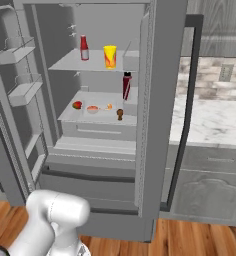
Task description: Place the tupperware on the second highest shelf of the fridge. Make space for the tupperware among the existing items by rearranging them on the shelves if needed. Close the fridge door when finished.
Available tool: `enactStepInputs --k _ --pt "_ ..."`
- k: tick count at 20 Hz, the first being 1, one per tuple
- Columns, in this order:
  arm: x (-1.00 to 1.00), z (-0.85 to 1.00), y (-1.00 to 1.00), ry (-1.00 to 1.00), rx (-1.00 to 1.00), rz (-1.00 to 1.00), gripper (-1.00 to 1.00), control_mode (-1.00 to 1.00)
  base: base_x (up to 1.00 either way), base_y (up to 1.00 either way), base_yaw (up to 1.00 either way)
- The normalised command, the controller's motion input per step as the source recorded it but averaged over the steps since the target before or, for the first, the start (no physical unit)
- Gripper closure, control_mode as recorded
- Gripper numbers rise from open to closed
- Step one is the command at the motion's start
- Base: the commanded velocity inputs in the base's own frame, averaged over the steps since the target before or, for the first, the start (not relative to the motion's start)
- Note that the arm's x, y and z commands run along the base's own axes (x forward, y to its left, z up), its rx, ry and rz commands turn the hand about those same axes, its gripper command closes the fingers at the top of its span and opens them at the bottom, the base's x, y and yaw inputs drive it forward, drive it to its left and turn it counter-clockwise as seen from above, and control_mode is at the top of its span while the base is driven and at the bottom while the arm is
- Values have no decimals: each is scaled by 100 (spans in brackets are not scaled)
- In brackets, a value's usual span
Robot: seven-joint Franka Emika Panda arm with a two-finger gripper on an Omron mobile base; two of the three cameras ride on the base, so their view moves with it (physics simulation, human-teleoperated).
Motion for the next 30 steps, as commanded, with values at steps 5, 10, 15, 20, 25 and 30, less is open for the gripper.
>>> enactStepInputs --k 5,10,15,20,25,30 --pt "44 -62 61 0 -22 -1 -100 -100 0 0 0" --pt "37 -42 68 -2 -19 -3 -100 -100 0 0 0" --pt "57 -24 54 0 -14 -6 -100 -100 0 0 0" --pt "86 -18 16 0 -7 -14 -100 -100 0 0 0" --pt "59 -20 44 0 -15 -13 -100 -100 0 0 0" --pt "23 -20 67 -5 -22 -12 -100 -100 0 0 0"
